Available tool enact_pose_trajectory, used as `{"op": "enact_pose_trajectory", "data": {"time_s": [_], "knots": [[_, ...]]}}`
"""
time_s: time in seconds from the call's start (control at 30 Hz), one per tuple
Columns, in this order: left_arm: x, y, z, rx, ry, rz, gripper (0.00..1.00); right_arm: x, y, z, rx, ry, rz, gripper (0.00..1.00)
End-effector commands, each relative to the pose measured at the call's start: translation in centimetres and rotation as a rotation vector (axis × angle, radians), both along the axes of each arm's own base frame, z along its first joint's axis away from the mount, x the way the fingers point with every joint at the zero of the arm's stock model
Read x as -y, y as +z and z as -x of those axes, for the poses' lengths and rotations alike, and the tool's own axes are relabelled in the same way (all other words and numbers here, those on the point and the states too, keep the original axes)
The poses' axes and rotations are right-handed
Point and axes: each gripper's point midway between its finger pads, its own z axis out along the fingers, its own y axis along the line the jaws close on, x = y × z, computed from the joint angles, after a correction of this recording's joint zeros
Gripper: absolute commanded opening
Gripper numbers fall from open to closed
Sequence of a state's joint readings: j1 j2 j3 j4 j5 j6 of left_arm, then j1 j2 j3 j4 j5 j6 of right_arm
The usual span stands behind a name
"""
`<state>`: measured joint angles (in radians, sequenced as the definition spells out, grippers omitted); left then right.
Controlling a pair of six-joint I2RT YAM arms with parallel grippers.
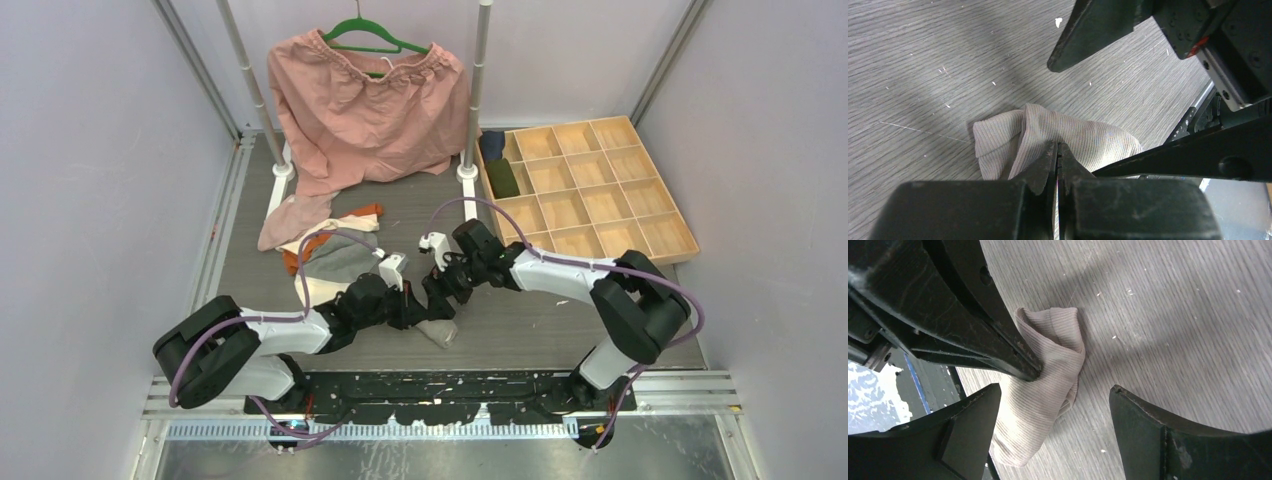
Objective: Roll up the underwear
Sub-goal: Roll the underwear to the center of the board, then pick up the underwear from the center of the board.
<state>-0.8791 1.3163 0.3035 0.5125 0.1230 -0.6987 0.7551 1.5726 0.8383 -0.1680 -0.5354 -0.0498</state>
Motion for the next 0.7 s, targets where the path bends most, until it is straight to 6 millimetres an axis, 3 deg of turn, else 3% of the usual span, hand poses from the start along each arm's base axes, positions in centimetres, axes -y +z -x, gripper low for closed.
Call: {"op": "enact_pose_trajectory", "data": {"time_s": [0.0, 0.3, 0.43, 0.67], "knots": [[-1.9, -2.9, 0.8, -0.050, 0.012, -0.114, 0.01, -1.1, 0.2, 0.2, 0.020, 0.124, -0.042, 0.84], [-1.7, -3.1, 0.9, -0.056, 0.002, -0.119, 0.01, 0.3, -3.1, 0.7, -0.039, 0.164, 0.079, 0.75], [-1.7, -3.1, 0.9, -0.056, -0.002, -0.119, 0.01, 0.2, -3.9, 0.5, -0.064, 0.140, 0.097, 0.65], [-1.9, -3.1, 0.9, -0.053, 0.006, -0.125, 0.01, 0.4, -4.4, 1.9, -0.139, 0.121, 0.078, 0.48]]}}
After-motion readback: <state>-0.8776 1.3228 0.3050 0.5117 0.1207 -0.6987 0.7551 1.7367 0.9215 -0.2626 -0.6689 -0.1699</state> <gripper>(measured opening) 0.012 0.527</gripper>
